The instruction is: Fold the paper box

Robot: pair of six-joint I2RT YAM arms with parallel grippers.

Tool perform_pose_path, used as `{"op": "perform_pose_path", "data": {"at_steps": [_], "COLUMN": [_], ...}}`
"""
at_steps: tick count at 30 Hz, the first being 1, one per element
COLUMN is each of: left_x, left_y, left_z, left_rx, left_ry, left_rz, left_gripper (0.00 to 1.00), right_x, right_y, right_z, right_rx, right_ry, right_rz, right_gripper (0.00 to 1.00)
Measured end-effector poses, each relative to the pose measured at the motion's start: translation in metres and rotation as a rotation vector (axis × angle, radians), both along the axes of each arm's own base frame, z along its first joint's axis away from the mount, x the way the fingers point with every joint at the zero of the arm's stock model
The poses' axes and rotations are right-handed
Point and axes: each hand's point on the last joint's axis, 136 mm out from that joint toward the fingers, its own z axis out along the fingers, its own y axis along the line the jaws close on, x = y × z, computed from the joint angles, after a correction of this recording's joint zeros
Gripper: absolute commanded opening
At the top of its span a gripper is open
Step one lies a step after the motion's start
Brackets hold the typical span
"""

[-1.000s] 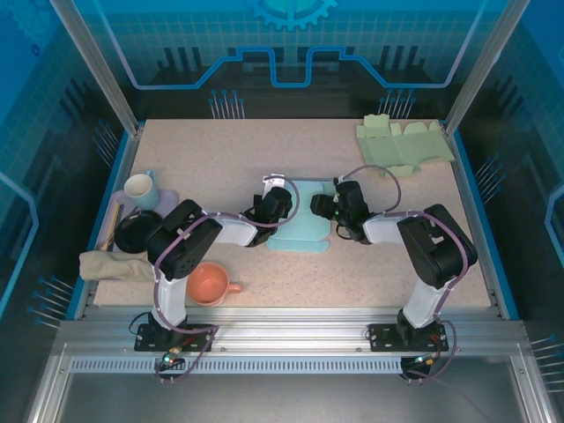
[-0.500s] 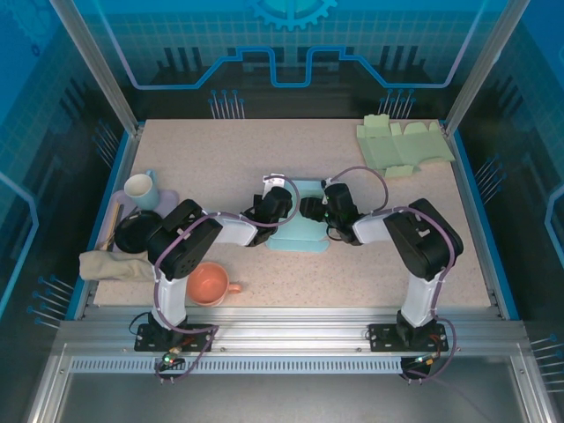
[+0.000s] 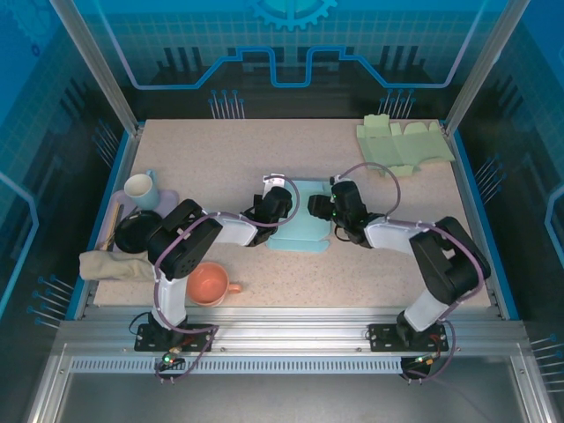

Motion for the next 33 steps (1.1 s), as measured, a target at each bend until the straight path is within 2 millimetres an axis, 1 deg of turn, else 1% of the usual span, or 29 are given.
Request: {"op": "perform_pose_path", "data": {"at_steps": [2, 5, 8, 11, 14, 18, 22, 27, 30, 33], "left_x": [0.000, 0.001, 0.001, 0.001, 0.001, 0.001, 0.001, 0.001, 0.001, 0.001], "left_y": [0.000, -0.001, -0.001, -0.001, -0.001, -0.001, -0.001, -0.001, -0.001, -0.001], "left_z": [0.000, 0.000, 0.000, 0.000, 0.000, 0.000, 0.000, 0.000, 0.000, 0.000], "left_rx": [0.000, 0.000, 0.002, 0.002, 0.002, 0.002, 0.002, 0.002, 0.002, 0.002], "left_ry": [0.000, 0.001, 0.003, 0.003, 0.003, 0.003, 0.003, 0.003, 0.003, 0.003], "left_rz": [0.000, -0.001, -0.001, 0.000, 0.000, -0.001, -0.001, -0.001, -0.001, -0.001], "left_gripper": [0.11, 0.11, 0.11, 0.11, 0.11, 0.11, 0.11, 0.11, 0.11, 0.11], "right_x": [-0.006, -0.016, -0.024, -0.027, -0.025, -0.009, 0.009, 0.028, 0.035, 0.038], "right_y": [-0.011, -0.033, -0.057, -0.078, -0.096, -0.120, -0.131, -0.143, -0.137, -0.122], "right_z": [0.007, 0.011, 0.017, 0.024, 0.021, 0.006, -0.007, -0.017, -0.025, -0.032], "right_rx": [-0.030, -0.092, -0.168, -0.229, -0.268, -0.295, -0.275, -0.195, -0.147, -0.107], "right_ry": [-0.011, -0.019, -0.034, -0.053, -0.033, 0.031, 0.081, 0.112, 0.118, 0.125], "right_rz": [-0.029, -0.087, -0.169, -0.240, -0.293, -0.352, -0.367, -0.369, -0.322, -0.251], "right_gripper": [0.63, 0.64, 0.64, 0.64, 0.65, 0.66, 0.66, 0.67, 0.67, 0.68]}}
